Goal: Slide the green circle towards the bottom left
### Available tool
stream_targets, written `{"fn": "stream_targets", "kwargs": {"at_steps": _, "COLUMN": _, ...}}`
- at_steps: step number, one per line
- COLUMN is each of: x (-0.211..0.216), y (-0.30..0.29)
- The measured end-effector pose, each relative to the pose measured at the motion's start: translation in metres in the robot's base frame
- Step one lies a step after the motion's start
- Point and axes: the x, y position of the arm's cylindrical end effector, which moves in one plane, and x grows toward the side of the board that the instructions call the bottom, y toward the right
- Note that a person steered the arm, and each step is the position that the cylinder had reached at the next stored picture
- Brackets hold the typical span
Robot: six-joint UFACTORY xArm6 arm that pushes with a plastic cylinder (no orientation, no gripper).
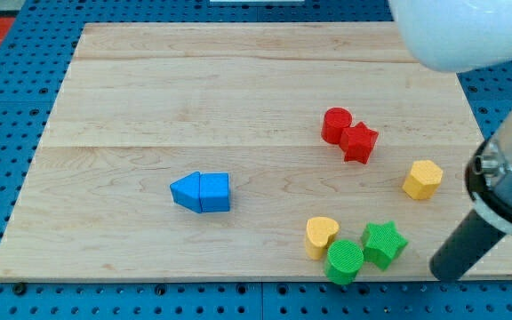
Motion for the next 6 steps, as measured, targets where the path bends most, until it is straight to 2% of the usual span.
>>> {"fn": "stream_targets", "kwargs": {"at_steps": 1, "x": 0.0, "y": -0.093}}
{"fn": "stream_targets", "kwargs": {"at_steps": 2, "x": 0.0, "y": -0.152}}
{"fn": "stream_targets", "kwargs": {"at_steps": 4, "x": -0.018, "y": -0.197}}
{"fn": "stream_targets", "kwargs": {"at_steps": 5, "x": -0.05, "y": -0.233}}
{"fn": "stream_targets", "kwargs": {"at_steps": 6, "x": -0.063, "y": -0.262}}
